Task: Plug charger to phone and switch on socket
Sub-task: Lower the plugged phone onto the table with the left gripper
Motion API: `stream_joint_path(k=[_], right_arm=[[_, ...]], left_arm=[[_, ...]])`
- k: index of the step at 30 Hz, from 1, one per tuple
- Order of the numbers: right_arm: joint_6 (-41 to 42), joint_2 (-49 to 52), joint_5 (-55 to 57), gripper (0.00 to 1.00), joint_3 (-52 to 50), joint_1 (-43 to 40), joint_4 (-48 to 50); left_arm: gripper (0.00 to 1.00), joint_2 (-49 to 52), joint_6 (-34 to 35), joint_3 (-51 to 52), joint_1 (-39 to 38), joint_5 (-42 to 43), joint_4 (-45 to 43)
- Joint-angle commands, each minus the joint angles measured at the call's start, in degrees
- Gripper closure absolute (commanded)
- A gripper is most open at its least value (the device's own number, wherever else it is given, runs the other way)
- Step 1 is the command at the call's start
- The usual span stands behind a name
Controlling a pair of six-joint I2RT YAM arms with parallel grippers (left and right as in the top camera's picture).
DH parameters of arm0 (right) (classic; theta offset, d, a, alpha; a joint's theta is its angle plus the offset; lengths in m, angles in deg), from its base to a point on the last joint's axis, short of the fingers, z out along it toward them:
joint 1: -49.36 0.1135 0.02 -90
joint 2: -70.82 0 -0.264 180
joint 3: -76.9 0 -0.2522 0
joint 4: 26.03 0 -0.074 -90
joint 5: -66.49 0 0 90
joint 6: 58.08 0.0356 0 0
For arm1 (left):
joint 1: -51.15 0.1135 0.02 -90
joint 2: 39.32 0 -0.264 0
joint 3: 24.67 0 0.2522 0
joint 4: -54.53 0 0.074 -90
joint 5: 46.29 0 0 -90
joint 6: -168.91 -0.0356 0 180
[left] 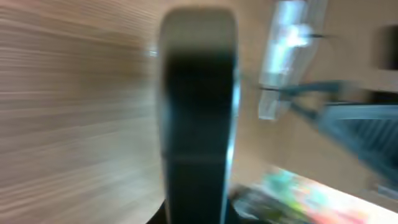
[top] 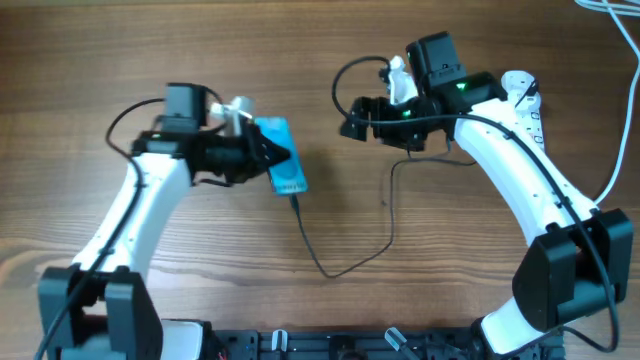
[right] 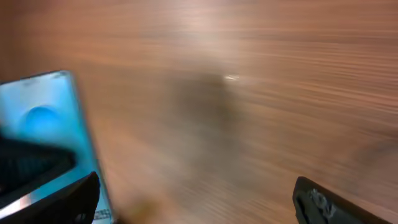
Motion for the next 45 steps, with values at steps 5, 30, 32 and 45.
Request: stream_joint_path(k=[5,30,32,45], right_arm=[[-1.7,-0.9,22.4,0.00,-4.3,0.4,0.0],[-1.6,-0.9,23.6,0.01,-4.3,0.4,10.2],[-1.6,-0.9,23.6,0.00,-4.3,0.4,10.2],[-1.6,-0.9,23.6,0.00,-4.3,0.4,10.2]], left_arm=[[0.96,11.0,0.7,-0.3,-9.6,-24.2,-2.9],[0.74,17.1,0.6,-0.2,-9.6,-30.6,-6.5],[0.73,17.1,0.6,-0.2,-9.6,-30.6,-6.5],[0.64,17.1,0.6,-0.2,-9.6,-31.4,-5.6]])
